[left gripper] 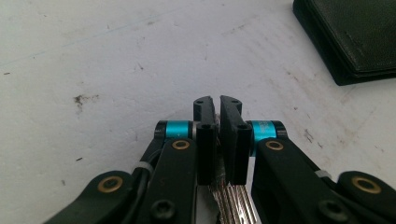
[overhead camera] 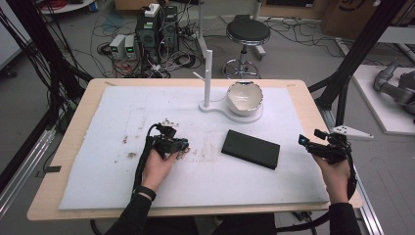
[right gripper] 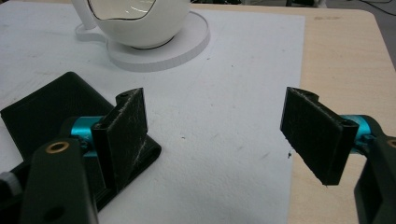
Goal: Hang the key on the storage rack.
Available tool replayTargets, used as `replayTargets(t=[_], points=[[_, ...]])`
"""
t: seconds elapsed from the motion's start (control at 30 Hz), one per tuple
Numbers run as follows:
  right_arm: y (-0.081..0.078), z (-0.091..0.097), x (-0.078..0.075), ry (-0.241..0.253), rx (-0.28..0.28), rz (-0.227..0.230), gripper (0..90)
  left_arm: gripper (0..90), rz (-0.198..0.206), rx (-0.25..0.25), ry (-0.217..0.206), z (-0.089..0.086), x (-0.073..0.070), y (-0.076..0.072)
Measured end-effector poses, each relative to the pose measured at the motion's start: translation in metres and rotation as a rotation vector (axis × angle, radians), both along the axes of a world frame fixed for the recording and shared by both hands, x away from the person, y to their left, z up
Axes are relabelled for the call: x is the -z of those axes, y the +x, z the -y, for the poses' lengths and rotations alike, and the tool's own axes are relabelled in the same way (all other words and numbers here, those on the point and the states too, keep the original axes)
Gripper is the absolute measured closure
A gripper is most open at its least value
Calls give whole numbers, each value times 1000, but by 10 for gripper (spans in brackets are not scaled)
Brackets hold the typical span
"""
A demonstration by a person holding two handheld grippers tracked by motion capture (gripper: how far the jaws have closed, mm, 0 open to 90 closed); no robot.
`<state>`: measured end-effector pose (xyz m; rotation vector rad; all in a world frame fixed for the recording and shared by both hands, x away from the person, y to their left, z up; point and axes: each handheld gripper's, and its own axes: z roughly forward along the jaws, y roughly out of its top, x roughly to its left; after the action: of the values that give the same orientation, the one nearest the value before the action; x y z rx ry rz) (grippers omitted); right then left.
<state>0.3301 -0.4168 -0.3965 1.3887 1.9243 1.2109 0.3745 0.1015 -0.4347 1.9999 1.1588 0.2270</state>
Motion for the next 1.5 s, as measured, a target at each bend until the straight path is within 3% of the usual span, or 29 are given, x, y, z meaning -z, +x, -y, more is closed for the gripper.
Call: replayTargets(t=[0.4,0.67,0.93,1.5], points=[[0,0,0,1,-2,-2,233,873,0,24,-25,1,0,0],[0,-1,0,0,-1,-3,233,875,31,55,-46,1,-4,-3],[1,-2,1,1,-2,-6,233,877,75,70,-128,-3,-13,-5],[-1,-1,0,5,0,-6,235,877,198,128,-154,4,-74,-2]])
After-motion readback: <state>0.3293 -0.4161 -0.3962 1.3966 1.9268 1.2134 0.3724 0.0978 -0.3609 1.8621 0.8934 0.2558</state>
